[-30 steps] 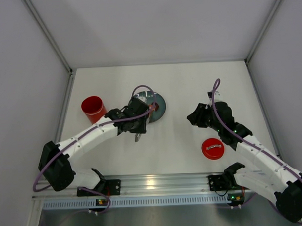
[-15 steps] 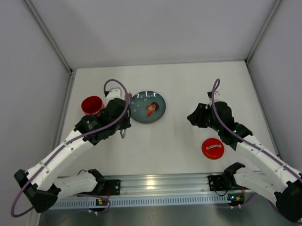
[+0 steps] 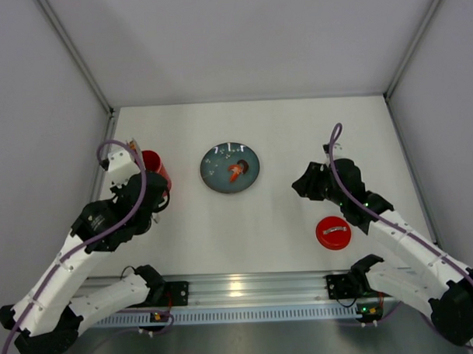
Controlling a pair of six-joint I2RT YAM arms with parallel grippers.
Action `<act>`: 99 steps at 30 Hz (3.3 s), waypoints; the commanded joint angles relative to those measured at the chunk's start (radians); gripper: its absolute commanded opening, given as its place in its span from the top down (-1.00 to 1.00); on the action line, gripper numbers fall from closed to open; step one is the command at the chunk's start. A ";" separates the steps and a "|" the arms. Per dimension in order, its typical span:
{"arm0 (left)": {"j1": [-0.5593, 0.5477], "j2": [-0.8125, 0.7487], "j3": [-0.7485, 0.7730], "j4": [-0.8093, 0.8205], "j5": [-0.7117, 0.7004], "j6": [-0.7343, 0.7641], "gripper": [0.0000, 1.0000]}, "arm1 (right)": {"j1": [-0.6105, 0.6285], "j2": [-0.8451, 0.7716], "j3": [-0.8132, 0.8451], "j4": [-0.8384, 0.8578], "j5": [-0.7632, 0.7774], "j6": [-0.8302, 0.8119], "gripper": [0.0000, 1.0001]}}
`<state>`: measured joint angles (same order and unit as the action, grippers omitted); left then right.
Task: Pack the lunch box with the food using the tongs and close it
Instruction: Place the fake food in the packing box, then pick up the fake food from the plate.
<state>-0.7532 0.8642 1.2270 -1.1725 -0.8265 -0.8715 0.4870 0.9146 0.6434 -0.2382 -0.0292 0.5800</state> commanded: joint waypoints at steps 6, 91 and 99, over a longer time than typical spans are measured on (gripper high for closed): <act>0.005 0.004 -0.010 -0.067 -0.062 -0.041 0.32 | 0.013 0.013 0.035 0.033 -0.028 0.007 0.28; 0.126 0.556 -0.123 0.586 0.816 0.358 0.08 | 0.013 0.007 0.033 -0.010 0.014 -0.019 0.27; 0.126 0.579 -0.124 0.583 0.814 0.356 0.08 | 0.013 0.010 0.027 -0.009 0.015 -0.022 0.26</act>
<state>-0.6239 1.4414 1.1004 -0.6422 -0.0219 -0.5201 0.4870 0.9363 0.6544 -0.2405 -0.0273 0.5755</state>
